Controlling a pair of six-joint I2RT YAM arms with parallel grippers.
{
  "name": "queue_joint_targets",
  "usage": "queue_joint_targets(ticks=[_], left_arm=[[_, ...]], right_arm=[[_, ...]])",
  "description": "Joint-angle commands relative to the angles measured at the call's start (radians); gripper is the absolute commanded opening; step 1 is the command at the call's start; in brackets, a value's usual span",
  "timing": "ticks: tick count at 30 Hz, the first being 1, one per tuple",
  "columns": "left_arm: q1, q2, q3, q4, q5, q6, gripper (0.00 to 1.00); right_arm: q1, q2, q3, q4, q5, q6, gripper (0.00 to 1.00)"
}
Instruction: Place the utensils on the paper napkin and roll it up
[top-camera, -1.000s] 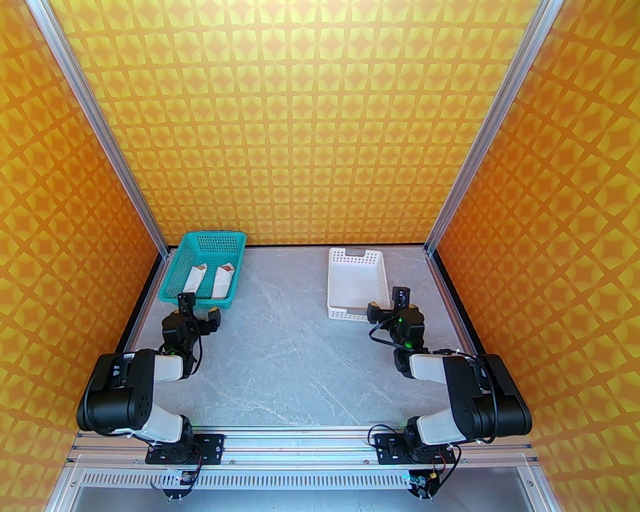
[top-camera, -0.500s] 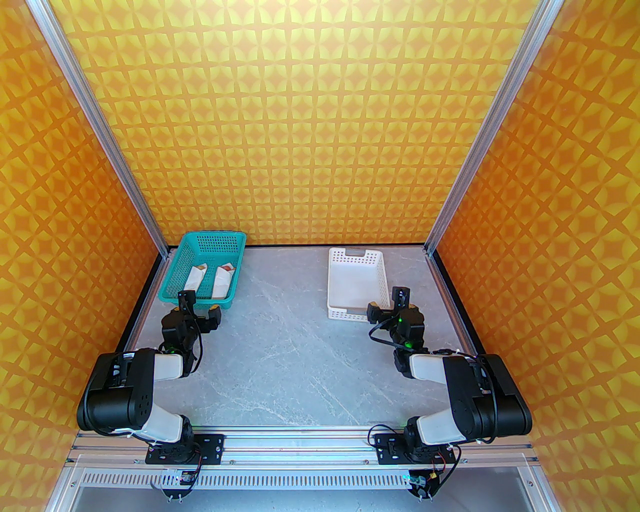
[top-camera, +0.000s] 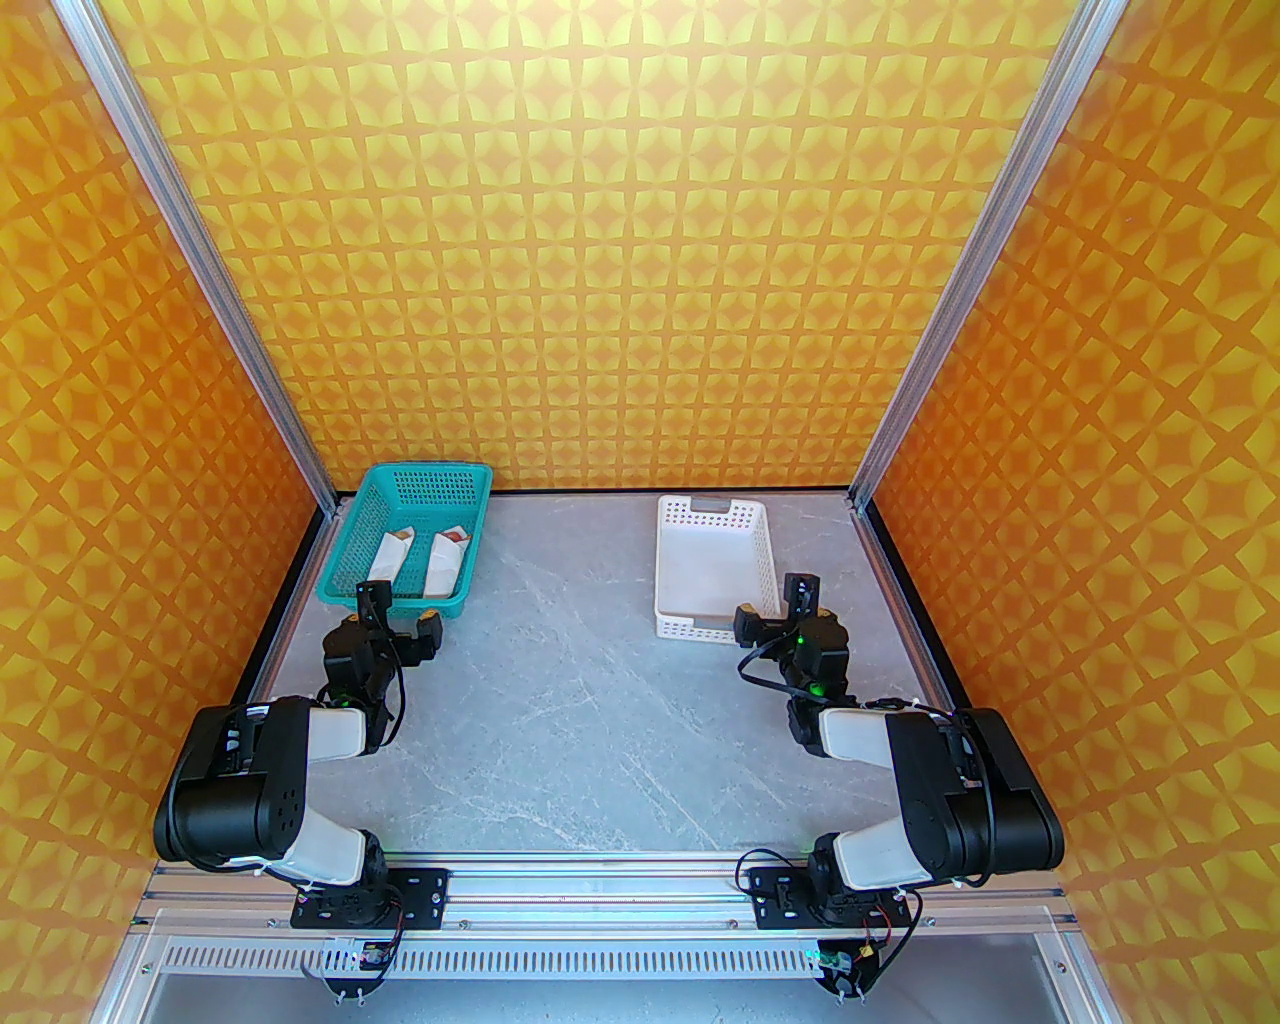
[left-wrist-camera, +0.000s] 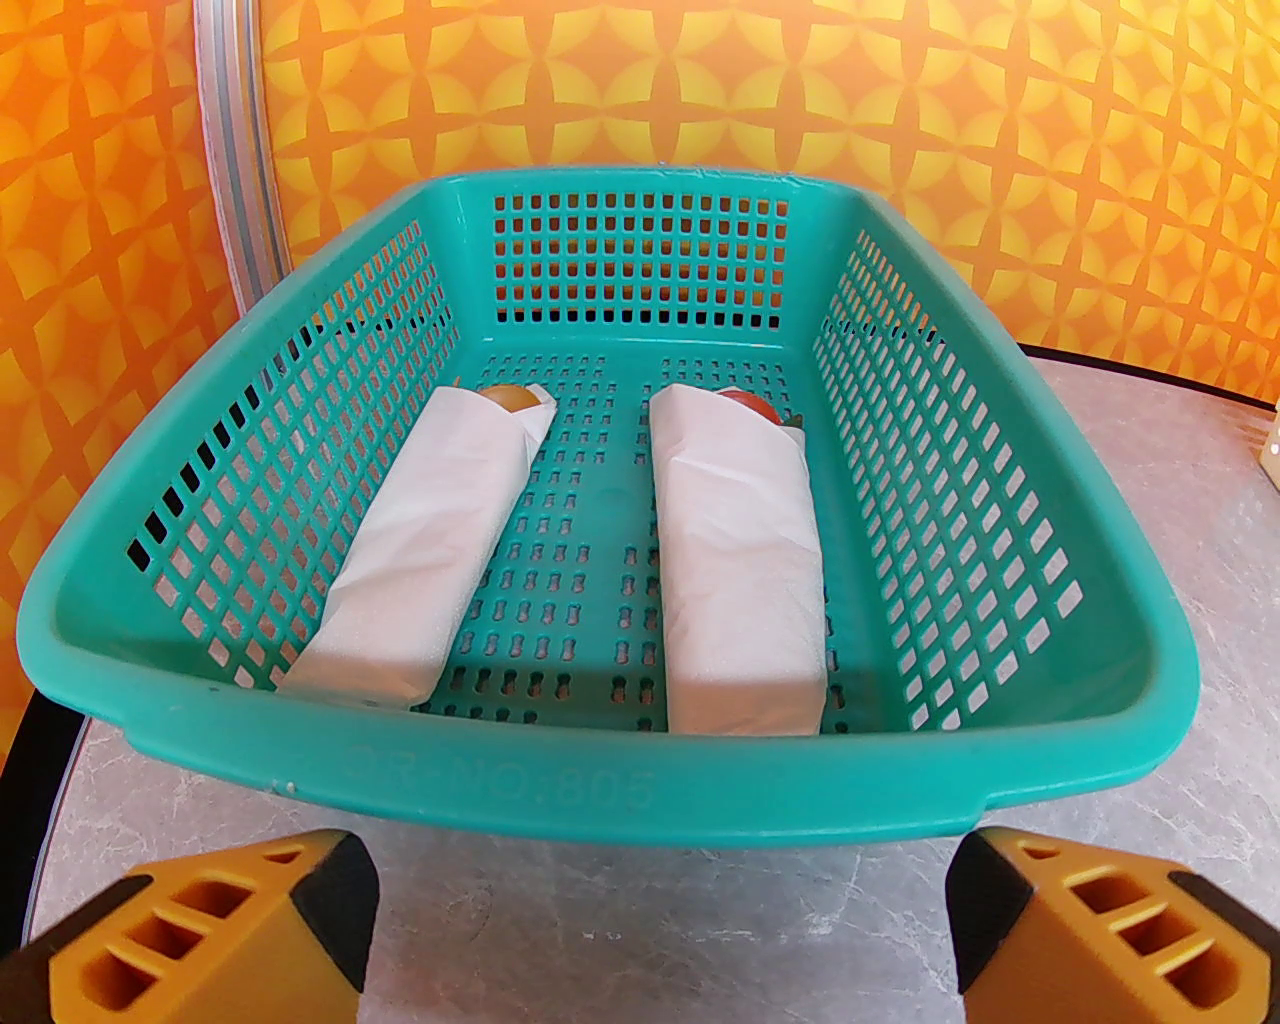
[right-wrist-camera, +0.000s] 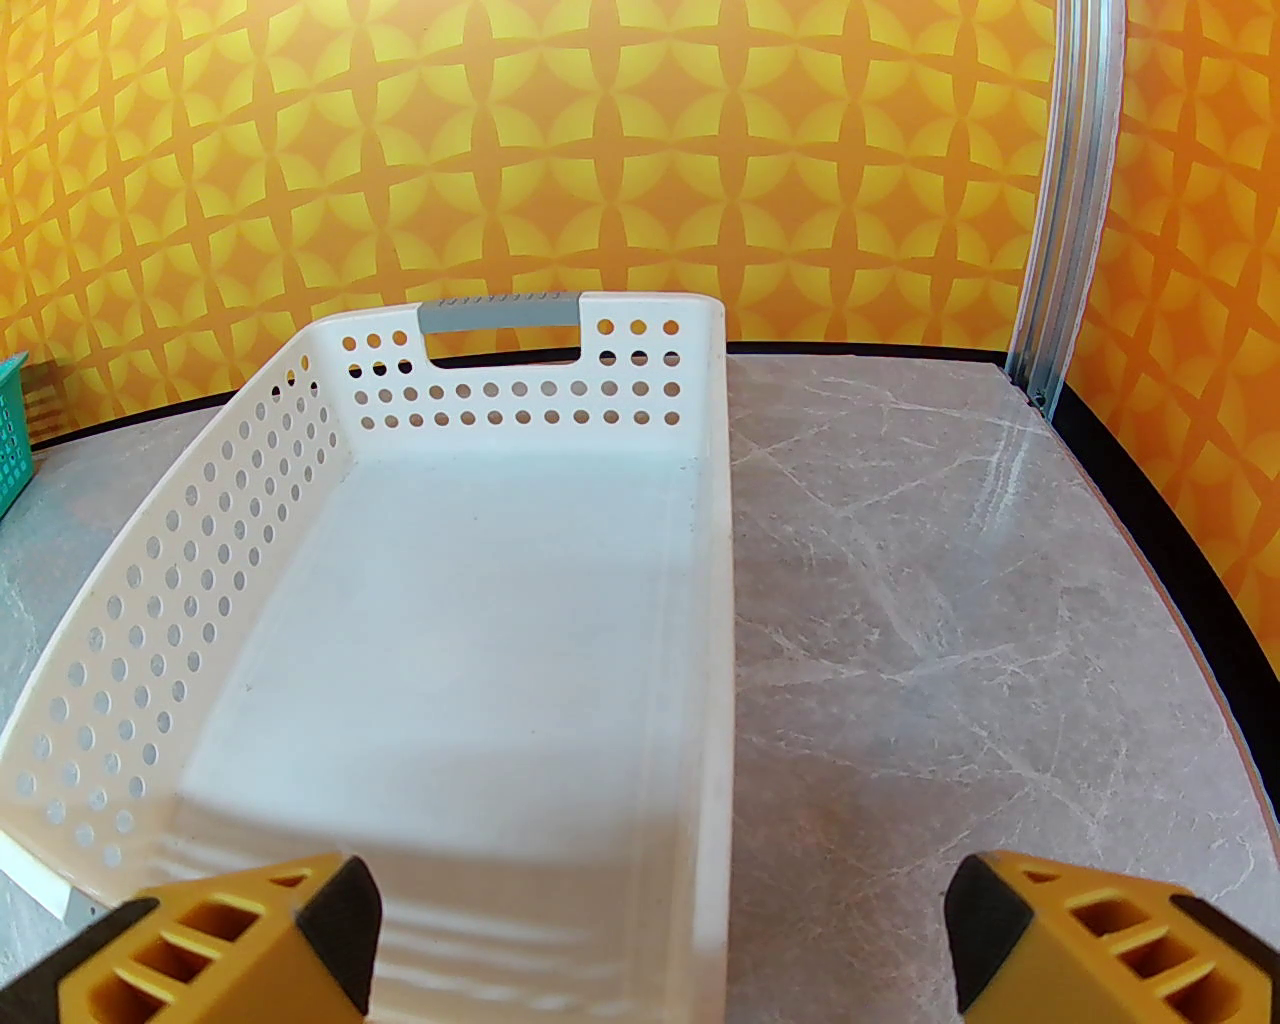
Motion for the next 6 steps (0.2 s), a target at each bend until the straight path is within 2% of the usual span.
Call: queue_joint_targets(ticks=[1,6], left_arm=[[-0.007,0.004,0.023,-0.019,0.011,0.01,0.99],[-0.007,0.004,0.023,-0.019,0.011,0.01,0.99]], right_arm=[[0.03,0.013,0.034,-0.035,0.045,-0.036,0.98],[0.037,0.014,0.034,-0.035,0.049,-0.036,0.99]])
